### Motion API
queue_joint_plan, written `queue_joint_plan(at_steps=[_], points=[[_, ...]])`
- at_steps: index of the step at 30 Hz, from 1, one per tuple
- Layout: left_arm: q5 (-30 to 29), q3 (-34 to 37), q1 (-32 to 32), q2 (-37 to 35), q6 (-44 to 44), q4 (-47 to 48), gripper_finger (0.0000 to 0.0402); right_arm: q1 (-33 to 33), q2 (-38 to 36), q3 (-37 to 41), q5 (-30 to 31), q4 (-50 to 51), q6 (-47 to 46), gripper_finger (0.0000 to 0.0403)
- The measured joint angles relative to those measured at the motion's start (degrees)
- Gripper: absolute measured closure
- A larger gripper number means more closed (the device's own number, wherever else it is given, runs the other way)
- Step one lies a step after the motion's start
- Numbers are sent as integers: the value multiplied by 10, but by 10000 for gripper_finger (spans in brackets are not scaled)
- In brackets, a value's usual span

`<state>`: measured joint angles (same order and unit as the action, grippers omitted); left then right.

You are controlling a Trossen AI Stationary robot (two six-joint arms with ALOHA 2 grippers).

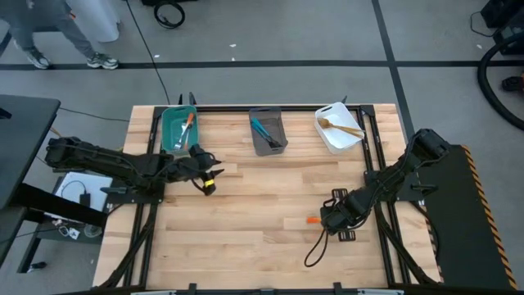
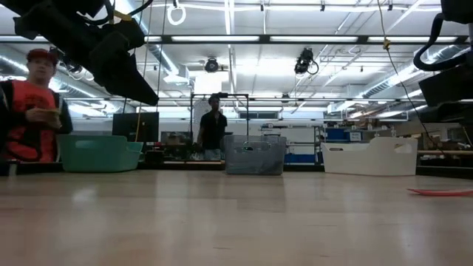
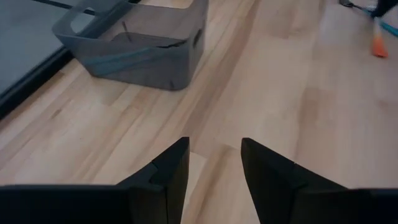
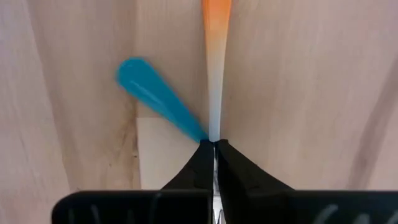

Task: Sort silverware by color (type)
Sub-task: Put the orange fork into the green bin

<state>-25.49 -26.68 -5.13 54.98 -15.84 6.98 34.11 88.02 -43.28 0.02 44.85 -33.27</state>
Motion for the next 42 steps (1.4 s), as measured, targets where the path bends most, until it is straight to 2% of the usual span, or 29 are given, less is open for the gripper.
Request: queue_joint_plan(at_steps=[11,17,26,42], points=[[69,0,0,2,-2,-38,246,-1,0,-25,12,27,5,393],[69,0,-4,2,-2,-42,246,-1,0,-39,30,29,5,393],[70,0,-44,2,-8,-77,246,-5,0,-47,71,26,4,393],[60,0,-80,24,-41,-117,246,-44,0,-47,149,-81,55,395]])
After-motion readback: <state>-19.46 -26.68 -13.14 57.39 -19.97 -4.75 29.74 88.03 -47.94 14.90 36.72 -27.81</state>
